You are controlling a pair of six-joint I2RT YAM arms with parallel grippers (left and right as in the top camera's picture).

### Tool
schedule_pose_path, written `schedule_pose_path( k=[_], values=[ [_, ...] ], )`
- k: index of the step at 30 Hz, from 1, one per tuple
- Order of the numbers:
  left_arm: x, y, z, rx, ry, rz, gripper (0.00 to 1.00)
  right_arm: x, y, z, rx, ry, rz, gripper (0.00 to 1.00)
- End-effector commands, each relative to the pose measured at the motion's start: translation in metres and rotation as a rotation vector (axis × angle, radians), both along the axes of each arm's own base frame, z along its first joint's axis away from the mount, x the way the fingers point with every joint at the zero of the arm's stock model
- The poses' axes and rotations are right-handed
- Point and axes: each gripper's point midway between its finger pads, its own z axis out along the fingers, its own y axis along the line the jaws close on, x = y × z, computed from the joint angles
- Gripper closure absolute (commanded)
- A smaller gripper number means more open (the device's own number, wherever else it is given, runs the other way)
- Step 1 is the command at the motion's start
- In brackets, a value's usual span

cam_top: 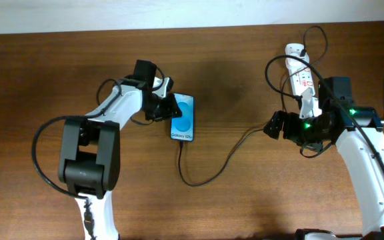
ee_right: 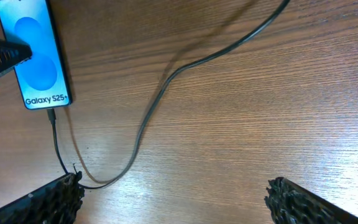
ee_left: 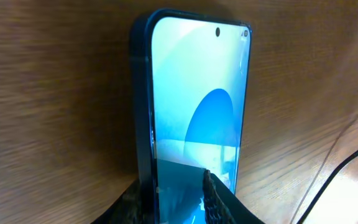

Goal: Plug charger to phone and switch on socket
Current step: 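Lay the phone flat on the table with the left gripper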

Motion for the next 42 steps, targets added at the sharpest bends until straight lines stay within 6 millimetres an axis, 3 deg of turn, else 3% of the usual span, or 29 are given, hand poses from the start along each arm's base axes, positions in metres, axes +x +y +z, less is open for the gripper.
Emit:
schedule_pose_path(
  k=[1,11,23,27,42],
  values=[
    [-0.008,-0.004,-0.008,0.011,0.009,-0.028,0.70,0.005,-0.003,0.004,-0.012,-0.018,-0.001,0.02],
    [-0.021,-0.001,-0.024,0.016,0.032,-0.028,0.67,0.005,-0.003,0.004,-0.011,-0.018,-0.001,0.02],
    [-0.020,0.003,-0.026,0.041,0.028,-0.021,0.60,0.006,-0.003,0.004,-0.011,-0.021,-0.001,0.02],
    [-0.022,0.004,-0.027,0.051,0.035,-0.020,0.50,0.006,-0.003,0.004,-0.011,-0.021,-0.001,0.02],
    [-0.024,0.010,-0.030,0.077,0.049,-0.012,0.34,0.006,-0.003,0.004,-0.011,-0.021,-0.001,0.01]
  ],
)
